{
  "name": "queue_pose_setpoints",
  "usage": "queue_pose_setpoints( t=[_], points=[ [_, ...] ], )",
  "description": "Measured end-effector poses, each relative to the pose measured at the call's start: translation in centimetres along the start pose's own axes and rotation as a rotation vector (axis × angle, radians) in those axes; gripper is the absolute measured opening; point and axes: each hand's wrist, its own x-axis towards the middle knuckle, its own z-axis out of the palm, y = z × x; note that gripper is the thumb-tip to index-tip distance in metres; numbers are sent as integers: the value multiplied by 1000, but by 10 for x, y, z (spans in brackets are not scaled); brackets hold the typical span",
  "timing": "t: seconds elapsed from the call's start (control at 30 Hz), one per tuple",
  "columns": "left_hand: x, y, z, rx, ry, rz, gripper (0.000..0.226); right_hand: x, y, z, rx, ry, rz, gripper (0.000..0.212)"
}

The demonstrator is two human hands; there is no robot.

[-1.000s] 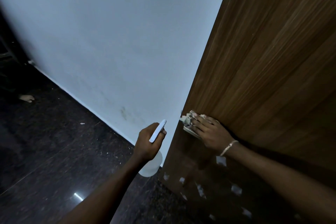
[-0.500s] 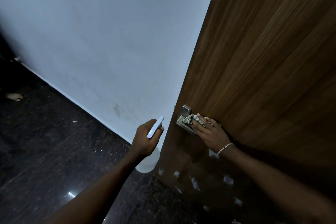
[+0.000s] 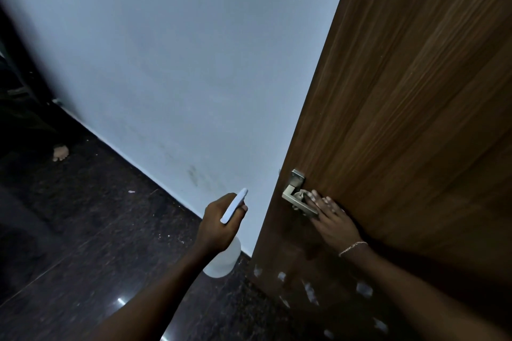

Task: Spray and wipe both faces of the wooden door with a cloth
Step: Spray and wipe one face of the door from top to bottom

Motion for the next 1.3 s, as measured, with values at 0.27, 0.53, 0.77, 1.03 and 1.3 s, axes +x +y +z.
queue_pose_setpoints(
  t=[0.27, 0.53, 0.77, 1.03, 1.3],
  points=[
    [4, 3, 12, 1, -34, -36, 21, 8, -25, 28, -89, -123, -76, 54],
    [6, 0, 7, 2, -25, -32, 23, 20, -56, 43, 44, -48, 1, 48],
    [20, -7, -10, 19, -29, -21, 26, 90, -135, -39, 1849, 322, 1344, 37],
    [47, -15, -34, 62, -18, 3, 25, 179, -115, -67, 2990, 711, 1511, 26],
    [58, -28, -49, 76, -22, -15, 24, 180, -100, -87, 3044, 1047, 1636, 26]
  ],
)
